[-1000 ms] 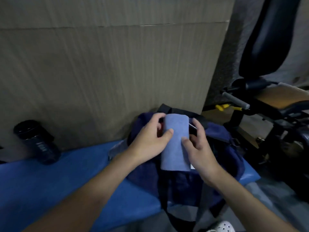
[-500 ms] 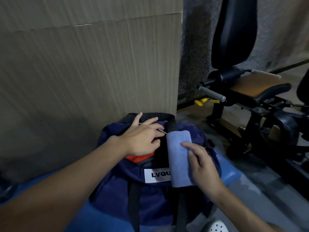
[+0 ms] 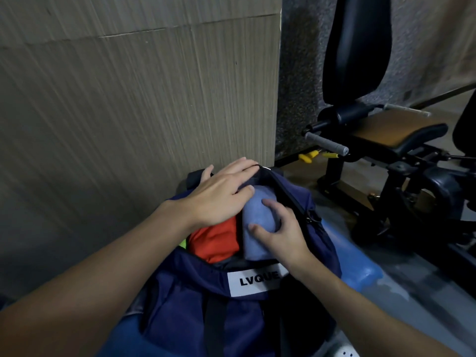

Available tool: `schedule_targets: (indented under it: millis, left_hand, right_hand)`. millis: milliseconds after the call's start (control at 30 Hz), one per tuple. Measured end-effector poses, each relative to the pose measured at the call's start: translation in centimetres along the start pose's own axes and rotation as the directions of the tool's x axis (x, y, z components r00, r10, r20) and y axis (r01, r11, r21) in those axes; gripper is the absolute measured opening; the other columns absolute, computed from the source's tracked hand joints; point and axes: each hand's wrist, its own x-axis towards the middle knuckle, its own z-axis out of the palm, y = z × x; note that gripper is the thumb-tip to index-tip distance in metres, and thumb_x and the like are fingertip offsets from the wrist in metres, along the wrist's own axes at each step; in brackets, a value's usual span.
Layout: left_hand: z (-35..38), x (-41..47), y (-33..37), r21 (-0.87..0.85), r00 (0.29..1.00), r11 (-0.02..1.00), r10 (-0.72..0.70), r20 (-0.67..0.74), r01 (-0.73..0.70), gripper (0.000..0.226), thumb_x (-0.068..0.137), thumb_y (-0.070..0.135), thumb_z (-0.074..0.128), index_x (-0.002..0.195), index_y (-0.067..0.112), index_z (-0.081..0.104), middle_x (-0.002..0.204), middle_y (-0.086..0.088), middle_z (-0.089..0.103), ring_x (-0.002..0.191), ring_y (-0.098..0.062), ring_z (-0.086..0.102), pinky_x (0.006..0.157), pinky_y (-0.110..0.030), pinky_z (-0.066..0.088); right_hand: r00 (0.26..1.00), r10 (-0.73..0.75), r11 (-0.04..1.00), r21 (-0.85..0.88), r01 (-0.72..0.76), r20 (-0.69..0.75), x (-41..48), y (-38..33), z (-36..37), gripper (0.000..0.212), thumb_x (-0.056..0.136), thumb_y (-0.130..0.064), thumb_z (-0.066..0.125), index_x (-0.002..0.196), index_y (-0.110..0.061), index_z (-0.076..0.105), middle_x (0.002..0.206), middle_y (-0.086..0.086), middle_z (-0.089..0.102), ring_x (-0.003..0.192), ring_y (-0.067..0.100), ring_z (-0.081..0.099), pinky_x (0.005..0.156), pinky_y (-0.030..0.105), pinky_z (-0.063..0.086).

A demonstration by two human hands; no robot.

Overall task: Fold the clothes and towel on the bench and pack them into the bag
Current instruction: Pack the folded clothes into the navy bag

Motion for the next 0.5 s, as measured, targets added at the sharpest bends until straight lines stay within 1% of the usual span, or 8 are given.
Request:
schedule_targets:
  millis: [33, 100, 133, 167, 233, 300, 400, 500]
  left_hand:
    - [-0.1, 0.0, 0.0, 0.002, 1.0, 1.0, 0.003, 0.0, -0.003, 0.051, 0.104, 0.027, 0.04, 0.154, 0.028, 0.031, 0.161, 0.022, 0.018, 0.147, 0.007, 0.003, 0.12, -0.056, 0.0]
    - [-0.2, 0.0, 0.0, -0.005, 1.0, 1.0, 0.002, 0.005, -0.002, 0.051, 0.104, 0.028, 0.04, 0.154, 0.029, 0.03, 0.161, 0.022, 0.017, 0.147, 0.007, 0.002, 0.12, -0.056, -0.001]
    - [-0.3, 0.0, -0.1, -0.011, 1.0, 1.0, 0.001, 0.01, -0.001, 0.051, 0.104, 0.029, 0.039, 0.154, 0.029, 0.03, 0.161, 0.022, 0.016, 0.147, 0.007, 0.001, 0.12, -0.056, -0.001]
    - [-0.3, -0.1, -0.2, -0.013, 1.0, 1.0, 0.002, 0.013, -0.002, 0.051, 0.104, 0.029, 0.04, 0.154, 0.029, 0.029, 0.162, 0.022, 0.016, 0.147, 0.007, 0.001, 0.12, -0.056, -0.002]
    - [-0.3, -0.2, -0.4, -0.011, 1.0, 1.0, 0.006, 0.017, -0.006, 0.052, 0.104, 0.03, 0.04, 0.155, 0.029, 0.028, 0.162, 0.022, 0.014, 0.147, 0.007, 0.0, 0.12, -0.056, -0.003]
    - [-0.2, -0.3, -0.4, -0.018, 1.0, 1.0, 0.017, 0.024, -0.016, 0.052, 0.104, 0.03, 0.039, 0.155, 0.029, 0.027, 0.162, 0.023, 0.014, 0.147, 0.008, 0.0, 0.12, -0.055, -0.003]
    - [0.0, -0.5, -0.6, -0.022, 0.999, 0.999, 0.027, 0.036, -0.026, 0.052, 0.105, 0.03, 0.038, 0.156, 0.029, 0.026, 0.162, 0.024, 0.013, 0.147, 0.008, -0.001, 0.121, -0.053, -0.002]
    - [-0.2, -0.4, -0.7, -0.02, 0.999, 1.0, 0.024, 0.04, -0.023, 0.052, 0.105, 0.032, 0.037, 0.156, 0.03, 0.026, 0.162, 0.024, 0.013, 0.147, 0.007, 0.001, 0.121, -0.054, 0.001]
  right_hand:
    - [0.999, 0.023, 0.997, -0.069, -0.021, 0.022, 1.0, 0.1, 0.4, 0.063, 0.077, -0.023, 0.08, 0.133, -0.025, 0.052, 0.131, 0.008, 0.047, 0.123, 0.017, 0.047, 0.103, 0.018, 0.035]
    - [0.992, 0.095, 0.933, -0.356, -0.061, 0.078, 2.1, 0.3, 1.0, 0.069, 0.082, -0.035, 0.073, 0.143, -0.027, 0.043, 0.141, 0.012, 0.041, 0.131, 0.03, 0.039, 0.11, 0.037, 0.033]
    - [0.992, 0.098, 0.872, -0.488, -0.047, 0.08, 2.2, 0.3, 1.1, 0.069, 0.084, -0.041, 0.067, 0.146, -0.029, 0.039, 0.149, 0.013, 0.034, 0.136, 0.033, 0.032, 0.111, 0.04, 0.03]
    - [0.995, 0.056, 0.826, -0.563, -0.002, 0.077, 2.0, 0.2, 1.2, 0.069, 0.086, -0.046, 0.061, 0.148, -0.029, 0.037, 0.155, 0.011, 0.025, 0.139, 0.033, 0.025, 0.112, 0.042, 0.026]
    - [0.99, -0.083, 0.786, -0.603, 0.138, 0.117, 1.4, 0.2, 1.3, 0.071, 0.084, -0.055, 0.045, 0.149, -0.031, 0.033, 0.161, 0.001, 0.015, 0.145, 0.025, 0.014, 0.113, 0.044, 0.02]
    - [0.97, -0.138, 0.755, -0.613, 0.234, 0.2, 1.2, 0.8, 1.5, 0.074, 0.083, -0.063, 0.029, 0.151, -0.034, 0.03, 0.163, -0.009, 0.011, 0.148, 0.015, 0.006, 0.116, 0.043, 0.014]
    - [0.958, -0.047, 0.749, -0.624, 0.22, 0.282, 2.3, 1.9, 1.4, 0.072, 0.089, -0.07, 0.025, 0.153, -0.037, 0.021, 0.164, -0.008, 0.009, 0.15, 0.016, 0.005, 0.118, 0.044, 0.012]
    - [0.95, -0.041, 0.729, -0.641, 0.241, 0.309, 2.5, 2.0, 0.9, 0.086, 0.078, -0.078, 0.01, 0.154, -0.038, 0.015, 0.164, -0.008, 0.005, 0.151, 0.018, 0.003, 0.119, 0.045, 0.009]
